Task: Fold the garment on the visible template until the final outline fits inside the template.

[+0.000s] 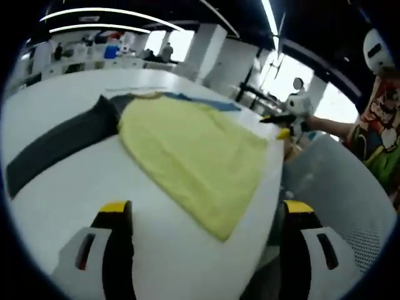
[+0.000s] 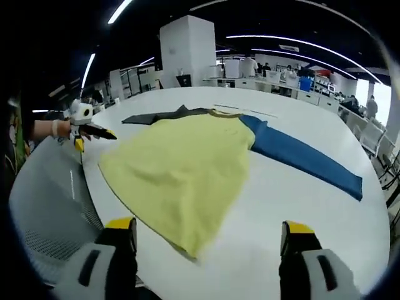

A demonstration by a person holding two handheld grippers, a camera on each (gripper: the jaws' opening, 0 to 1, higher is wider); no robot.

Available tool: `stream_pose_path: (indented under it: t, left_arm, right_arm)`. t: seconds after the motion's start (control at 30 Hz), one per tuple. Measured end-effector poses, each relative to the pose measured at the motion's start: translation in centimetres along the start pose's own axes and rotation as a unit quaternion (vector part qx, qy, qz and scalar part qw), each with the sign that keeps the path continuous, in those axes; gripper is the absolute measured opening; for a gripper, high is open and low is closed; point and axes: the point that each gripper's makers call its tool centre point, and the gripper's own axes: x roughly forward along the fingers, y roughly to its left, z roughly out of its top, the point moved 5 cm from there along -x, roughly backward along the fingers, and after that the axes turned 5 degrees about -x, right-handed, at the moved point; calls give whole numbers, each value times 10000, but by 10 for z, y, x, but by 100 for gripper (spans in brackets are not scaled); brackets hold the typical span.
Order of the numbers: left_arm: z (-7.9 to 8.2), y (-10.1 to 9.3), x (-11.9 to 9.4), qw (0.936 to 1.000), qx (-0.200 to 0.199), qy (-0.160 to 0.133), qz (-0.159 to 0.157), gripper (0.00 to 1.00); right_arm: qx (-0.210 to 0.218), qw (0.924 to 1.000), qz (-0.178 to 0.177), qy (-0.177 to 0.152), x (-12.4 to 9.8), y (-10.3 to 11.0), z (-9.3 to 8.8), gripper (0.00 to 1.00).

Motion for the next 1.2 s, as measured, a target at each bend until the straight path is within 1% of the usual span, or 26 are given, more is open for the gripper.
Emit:
stream_pose_path:
  t: [0.1, 0.17, 0.2, 0.27, 0.33, 0.37, 0.47, 0.57, 0.6, 0.7, 0.77, 0.83, 0.93, 1.0, 1.07, 1.2]
  left_arm:
    - [5, 2, -4, 9997, -100, -181, 130, 98]
    - [7, 2, -7, 9995, -111, -227, 168, 99]
    - [9, 4, -9, 9987, -279, -342, 267, 98]
    - [14, 2, -13, 9961, -467, -695, 266, 98]
    - [12, 3, -16, 9959, -494, -672, 361, 97]
    - [12, 3, -17, 9957, -455, -709, 394, 97]
    - [12, 4, -19, 9951, -505, -735, 433, 96]
    - [13, 5, -22, 9948, -443, -758, 514, 96]
    - [14, 4, -22, 9952, -340, -735, 543, 95]
    - [17, 4, -24, 9960, -195, -670, 566, 95]
    - [22, 5, -25, 9957, -94, -707, 585, 95]
    - [26, 7, -26, 9954, -101, -742, 600, 94]
    - [29, 8, -27, 9953, -53, -740, 620, 94]
    - [28, 10, -28, 9954, -47, -713, 637, 94]
    - [28, 11, -29, 9954, -58, -705, 649, 93]
    - [24, 13, -32, 9951, -132, -693, 699, 91]
  right_arm:
    - [147, 9998, -90, -127, 0, -8, 2, 98]
    - [318, 9991, -197, -197, -1, -19, 3, 98]
    - [393, 9987, -225, -236, -2, -22, 5, 98]
    - [499, 9977, -307, -331, -3, -29, 8, 98]
    - [563, 9970, -409, -347, -3, -37, 8, 97]
    - [596, 9966, -438, -375, -4, -40, 8, 97]
    - [692, 9953, -512, -434, -6, -44, 11, 96]
    - [762, 9938, -646, -493, -8, -52, 12, 94]
    - [821, 9930, -674, -520, -9, -56, 12, 94]
    - [951, 9909, -751, -581, -10, -64, 11, 94]
    - [962, 9898, -835, -633, -10, -69, 11, 94]
    - [1038, 9880, -906, -696, -11, -74, 11, 93]
    - [1307, 9835, -981, -770, -13, -85, 10, 91]
    - [1357, 9818, -1080, -770, -15, -96, 9, 89]
    - [1347, 9815, -1115, -777, -17, -100, 10, 87]
    - [1433, 9786, -1296, -713, -20, -125, 8, 86]
